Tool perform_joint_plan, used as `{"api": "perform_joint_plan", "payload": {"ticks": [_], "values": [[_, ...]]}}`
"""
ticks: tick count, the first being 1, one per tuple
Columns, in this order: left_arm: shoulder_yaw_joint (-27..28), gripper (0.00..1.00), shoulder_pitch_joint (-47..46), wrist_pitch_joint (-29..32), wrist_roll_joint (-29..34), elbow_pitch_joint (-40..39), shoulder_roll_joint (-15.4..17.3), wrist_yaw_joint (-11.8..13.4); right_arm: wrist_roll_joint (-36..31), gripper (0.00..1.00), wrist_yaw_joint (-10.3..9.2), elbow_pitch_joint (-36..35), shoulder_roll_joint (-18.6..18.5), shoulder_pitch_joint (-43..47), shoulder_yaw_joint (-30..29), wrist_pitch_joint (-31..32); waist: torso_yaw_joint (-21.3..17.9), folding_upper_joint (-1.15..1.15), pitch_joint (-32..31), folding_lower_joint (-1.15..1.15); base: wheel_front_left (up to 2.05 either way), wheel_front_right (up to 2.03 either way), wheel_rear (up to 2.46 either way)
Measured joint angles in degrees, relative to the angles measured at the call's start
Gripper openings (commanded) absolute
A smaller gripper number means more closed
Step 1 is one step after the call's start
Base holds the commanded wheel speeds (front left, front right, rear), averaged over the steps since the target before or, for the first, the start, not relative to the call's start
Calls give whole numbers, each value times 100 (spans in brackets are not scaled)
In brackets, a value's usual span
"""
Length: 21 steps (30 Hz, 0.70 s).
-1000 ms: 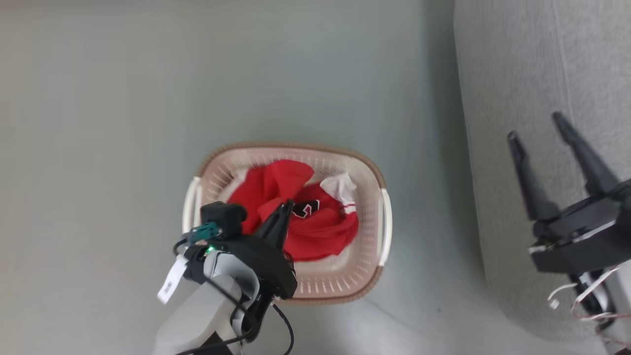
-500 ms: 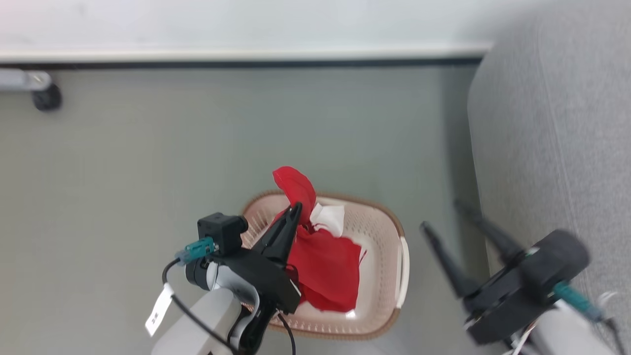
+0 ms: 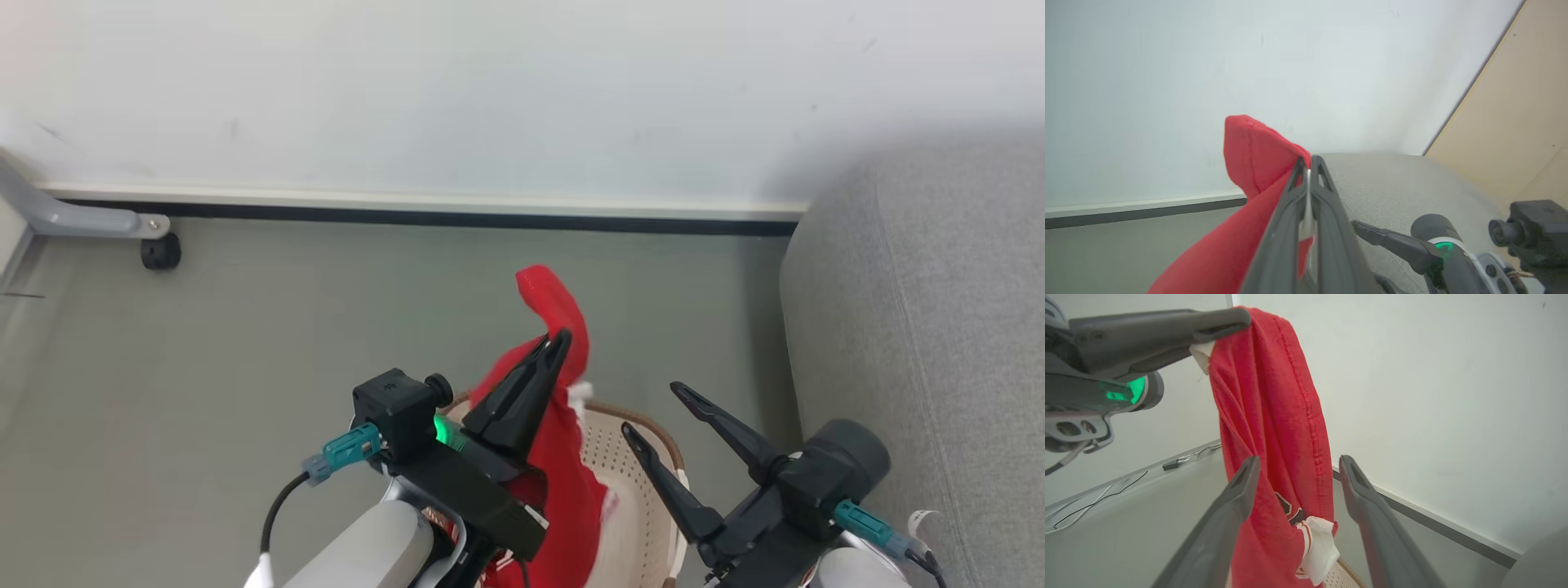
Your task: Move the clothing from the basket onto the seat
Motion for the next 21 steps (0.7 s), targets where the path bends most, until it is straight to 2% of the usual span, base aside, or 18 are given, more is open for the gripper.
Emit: {"api": "perform_joint_plan", "payload": {"ticks": [9,13,21], "values": [[-59,0,-3,131,234,-1050,163,349,86,100,0,21,127,-238,134,0,13,0,-139,1,0,0,0],[-70,0,-48,276,248,-1203,123,488,132,100,0,88,227,-377,234,1,-44,0,-125,2,0,0,0],[-283,0,-82,620,260,-1526,23,577,209,100,0,165,363,-478,439,0,-179,1,-139,2,0,0,0]]}}
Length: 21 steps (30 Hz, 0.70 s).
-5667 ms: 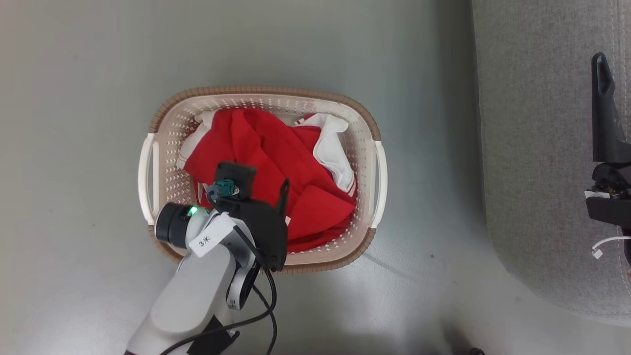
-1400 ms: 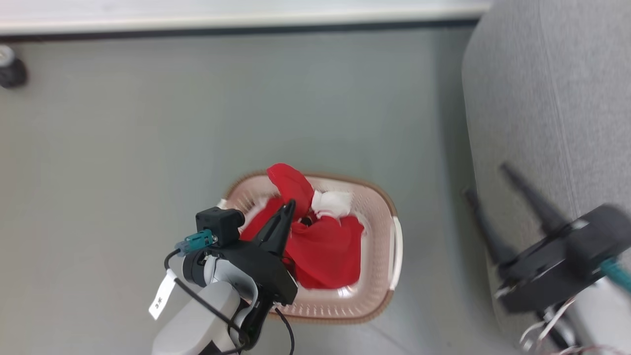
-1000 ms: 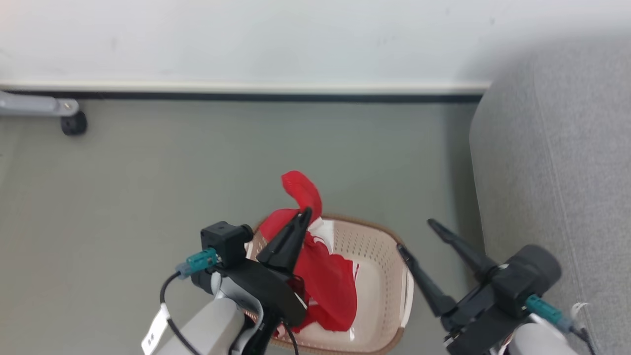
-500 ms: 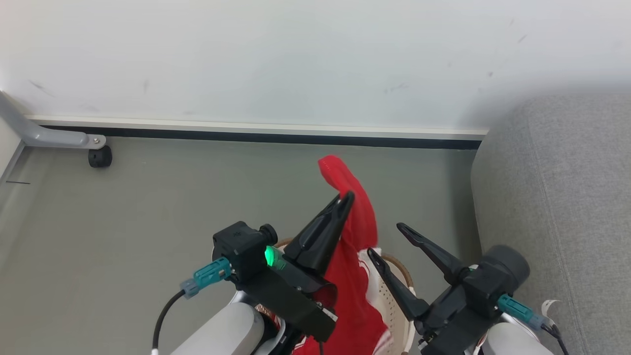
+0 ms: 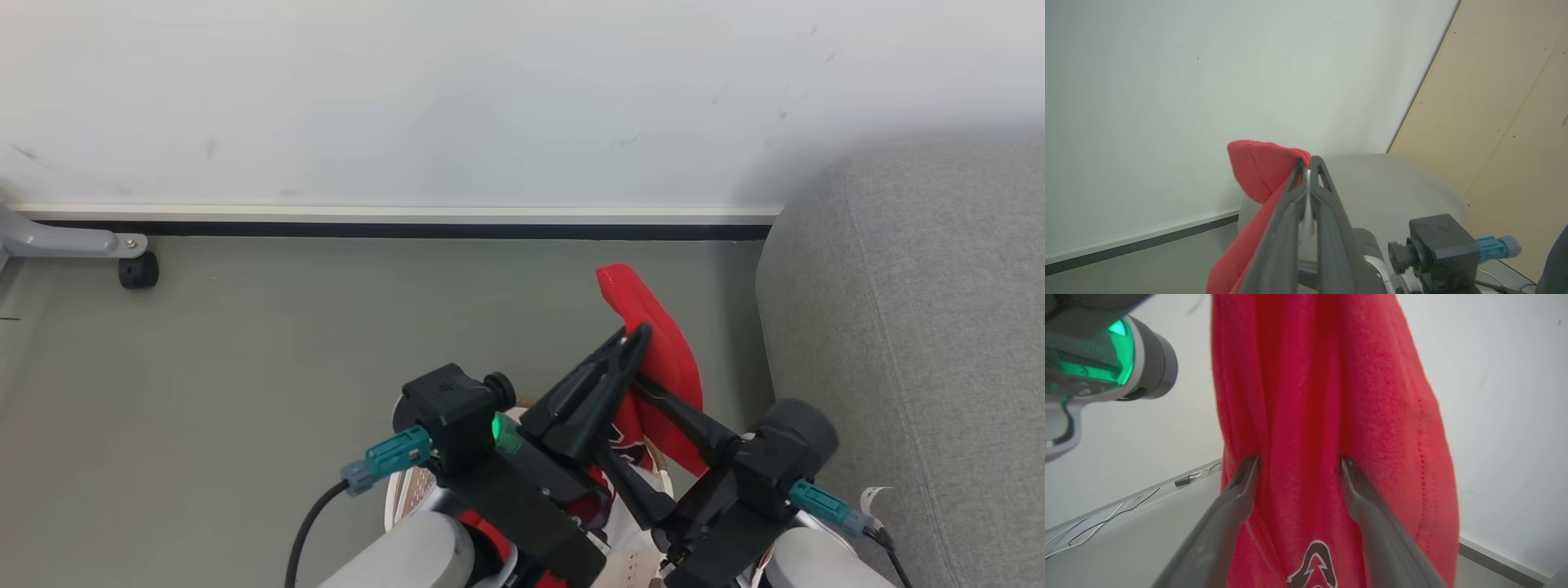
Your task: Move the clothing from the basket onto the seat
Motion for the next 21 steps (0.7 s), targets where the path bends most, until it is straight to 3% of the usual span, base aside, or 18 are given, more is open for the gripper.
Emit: {"api": "perform_joint_plan", "payload": {"ticks": [6,7,8,9,10,18,20,21], "values": [[-101,0,4,236,-37,-264,-5,38,75,100,0,37,-37,-14,-12,0,-48,-1,2,0,0,0,0],[-105,0,4,253,-62,-288,-18,66,76,70,0,49,-47,-15,-15,0,-51,0,11,0,0,0,0],[-107,0,4,290,-74,-299,-23,68,78,47,0,65,-52,-15,-15,0,-54,0,16,0,0,0,0],[-115,0,4,320,-77,-304,-24,71,88,32,0,80,-53,-14,-15,0,-57,0,20,0,0,0,0],[-120,0,4,355,-83,-313,-25,74,111,0,0,92,-54,-14,-14,0,-59,0,24,0,0,0,0],[20,0,12,480,-134,-375,52,172,313,0,0,94,-47,-119,80,1,-144,0,75,0,0,0,0],[62,35,18,497,-134,-344,103,213,356,0,0,89,-54,-119,75,1,-187,0,82,0,0,0,0],[93,43,35,497,-134,-328,138,215,394,0,0,78,-58,-118,66,1,-211,0,85,0,0,0,0]]}}
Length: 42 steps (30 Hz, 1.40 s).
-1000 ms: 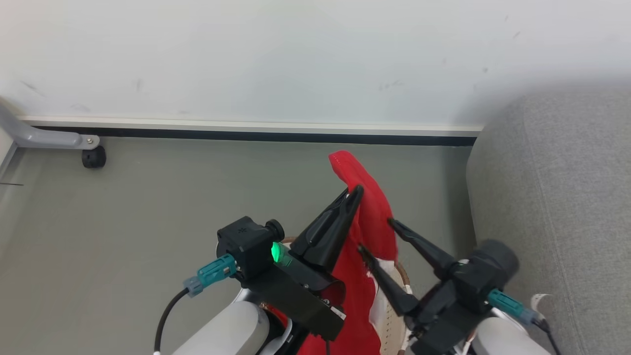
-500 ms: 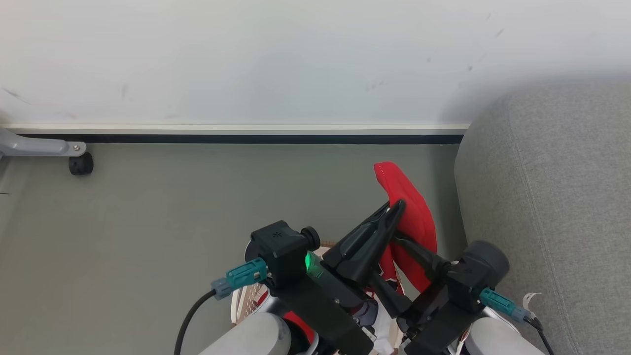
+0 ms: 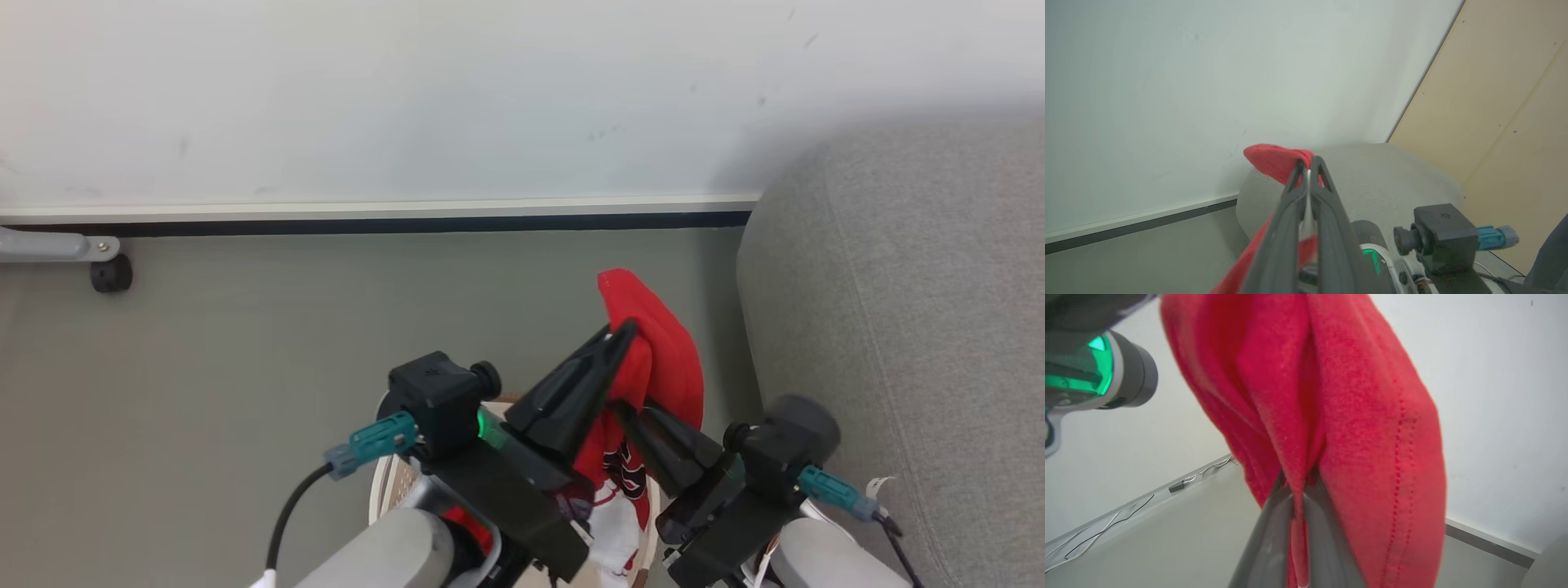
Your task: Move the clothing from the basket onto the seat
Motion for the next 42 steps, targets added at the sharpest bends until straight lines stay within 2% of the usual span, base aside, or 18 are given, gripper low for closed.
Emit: {"api": "perform_joint_plan", "payload": {"ticks": [1,2,3,14,21,26,32,35,42], "values": [[27,55,19,0,0,26,32,1,27,0,0,-20,-10,1,-27,0,-27,0,1,0,0,0,0],[58,85,37,0,0,65,67,9,51,0,0,-44,-23,2,-71,0,-58,0,2,0,0,0,0],[92,99,53,-2,0,100,107,24,82,0,0,-79,-42,4,-131,0,-89,0,2,0,0,0,0],[279,100,501,-256,58,237,381,101,282,0,-52,-790,-403,307,-858,0,-618,0,3,-1,0,0,0],[430,100,677,-438,167,191,511,152,286,0,-164,-1339,-590,566,-1125,0,-1106,0,5,-1,0,0,0],[464,100,886,-520,205,119,578,157,339,0,-168,-1658,-633,744,-1235,0,-1496,0,16,-1,0,0,0],[493,100,998,-612,253,15,541,171,664,0,-167,-1923,-655,872,-1517,0,-1880,0,52,-1,0,0,0],[444,100,995,-606,360,-58,407,201,779,0,-180,-2068,-806,982,-1780,0,-2061,0,120,-1,0,0,0],[308,100,906,-522,525,-57,211,202,1413,0,-209,-1984,-904,825,-2449,0,-2141,0,460,-1,0,0,0]]}}
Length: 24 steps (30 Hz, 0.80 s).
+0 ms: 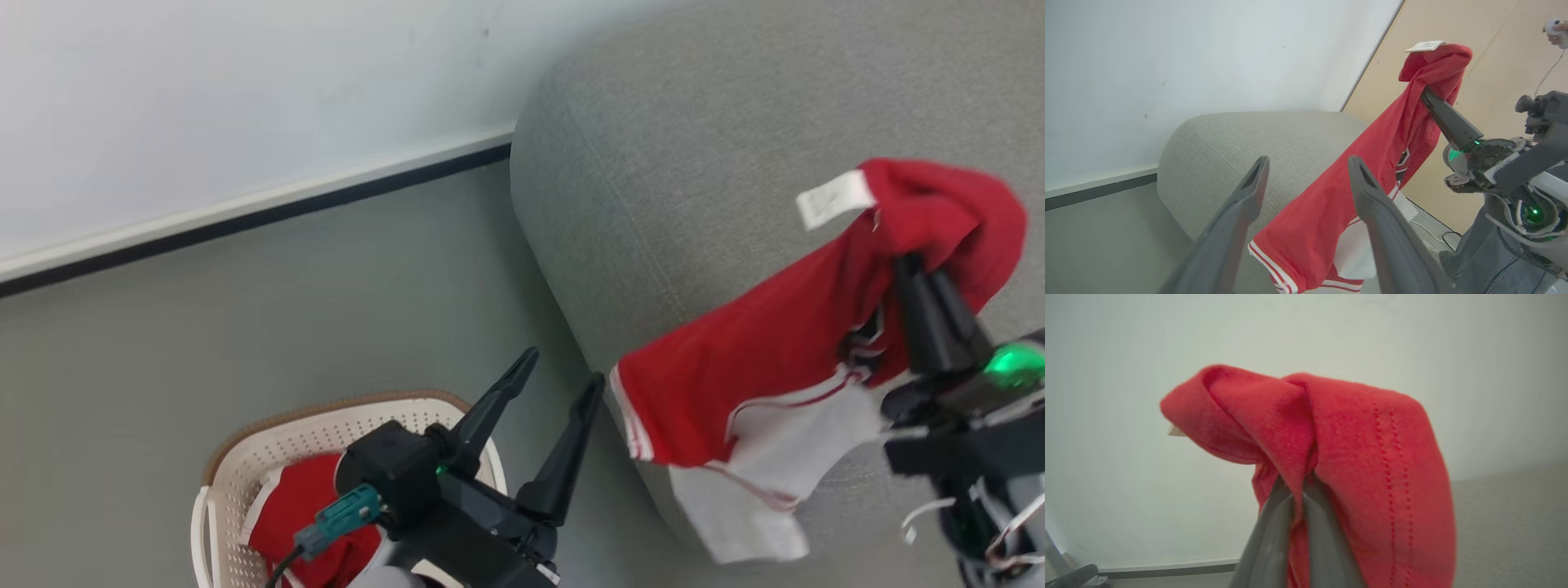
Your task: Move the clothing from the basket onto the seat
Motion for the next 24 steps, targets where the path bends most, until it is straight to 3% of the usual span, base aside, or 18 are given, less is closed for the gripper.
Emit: {"api": "perform_joint_plan", "payload": {"ticks": [5,11,16,24], "values": [[-99,100,-109,71,57,-9,-183,1,107,0,0,299,-42,-792,-264,68,154,0,295,0,0,0,0],[-227,100,-213,204,170,-8,-277,5,396,0,10,901,-166,-2402,-666,413,403,0,700,1,0,0,0],[-285,100,-450,319,302,-14,-423,5,806,0,-5,1782,-521,-3703,-1339,687,640,0,1073,1,0,0,0],[-157,100,-544,347,432,-180,-452,8,1059,0,-159,2689,-1133,-4949,-1979,914,1064,0,1705,1,0,0,0]]}}
